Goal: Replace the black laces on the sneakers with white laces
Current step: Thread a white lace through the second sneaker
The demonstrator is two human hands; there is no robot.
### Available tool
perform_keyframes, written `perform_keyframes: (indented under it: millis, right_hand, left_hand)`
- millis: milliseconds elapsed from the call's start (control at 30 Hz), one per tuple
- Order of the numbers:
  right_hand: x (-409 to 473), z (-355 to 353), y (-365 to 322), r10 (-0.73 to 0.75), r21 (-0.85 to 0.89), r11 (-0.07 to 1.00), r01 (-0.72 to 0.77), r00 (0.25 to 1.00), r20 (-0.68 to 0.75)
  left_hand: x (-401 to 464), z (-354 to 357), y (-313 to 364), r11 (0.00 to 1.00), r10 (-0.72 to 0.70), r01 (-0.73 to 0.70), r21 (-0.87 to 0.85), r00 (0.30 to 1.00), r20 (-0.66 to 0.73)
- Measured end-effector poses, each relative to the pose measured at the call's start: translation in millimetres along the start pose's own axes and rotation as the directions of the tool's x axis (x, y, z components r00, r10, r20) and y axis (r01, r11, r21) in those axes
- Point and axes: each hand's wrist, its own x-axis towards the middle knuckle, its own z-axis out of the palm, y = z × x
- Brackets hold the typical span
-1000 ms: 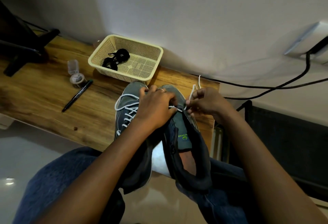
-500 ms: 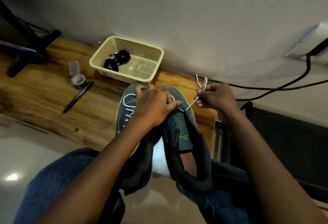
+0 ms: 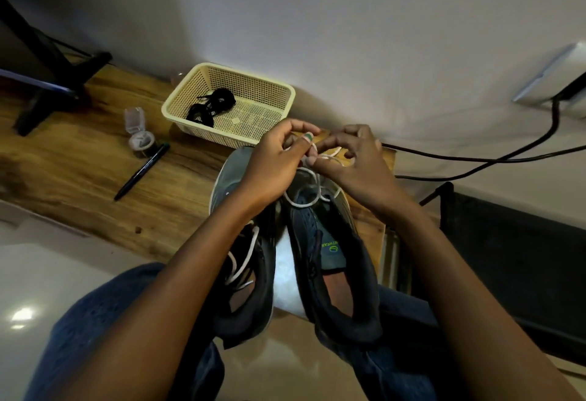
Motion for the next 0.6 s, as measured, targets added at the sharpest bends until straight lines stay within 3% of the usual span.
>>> perform_keyframes:
  millis: [67, 167, 267, 367, 467, 533, 600]
  right_hand:
    - [3.1, -2.4, 1.3, -0.005, 0.031, 0.999, 0.009, 0.993, -0.121]
    - [11.8, -15.6, 14.6, 0.159, 0.130, 0.984, -0.125, 0.941, -0.299]
    - [13.1, -21.7, 30.2, 0.290, 0.133, 0.957, -0.259, 0.891, -0.349]
    - [9.6, -10.9, 23.9, 0.069, -0.040, 0.996, -0.077, 0.982, -0.174]
    - [8.9, 4.4, 11.6, -0.170, -0.119, 0.979, 0.166, 0.985, -0.026]
    - [12.7, -0.1, 13.8, -0.118, -0.093, 0.990, 0.106, 0.985, -0.128]
    - [16.1, -15.6, 19.0, -0.002, -0.043, 0.999, -0.014, 0.938, -0.347]
  left_hand:
    - [2.4, -3.4, -4.3, 0.998, 0.010, -0.009, 0.058, 1.000, -0.022]
    - [6.9, -11.9, -13.6, 0.980, 0.042, -0.025, 0.197, 0.996, -0.082]
    - [8.1, -15.1, -16.0, 0.976, 0.042, -0.016, 0.216, 0.992, -0.119]
    - [5.7, -8.4, -12.4, 0.974, 0.053, -0.039, 0.222, 0.997, -0.056]
    - [4.1, -3.0, -13.5, 0.970, 0.070, -0.067, 0.234, 0.998, -0.002]
    - [4.7, -3.8, -15.3, 0.968, 0.071, -0.068, 0.241, 0.997, -0.005]
    - [5.9, -7.2, -16.8, 0.971, 0.053, -0.045, 0.234, 0.998, -0.031]
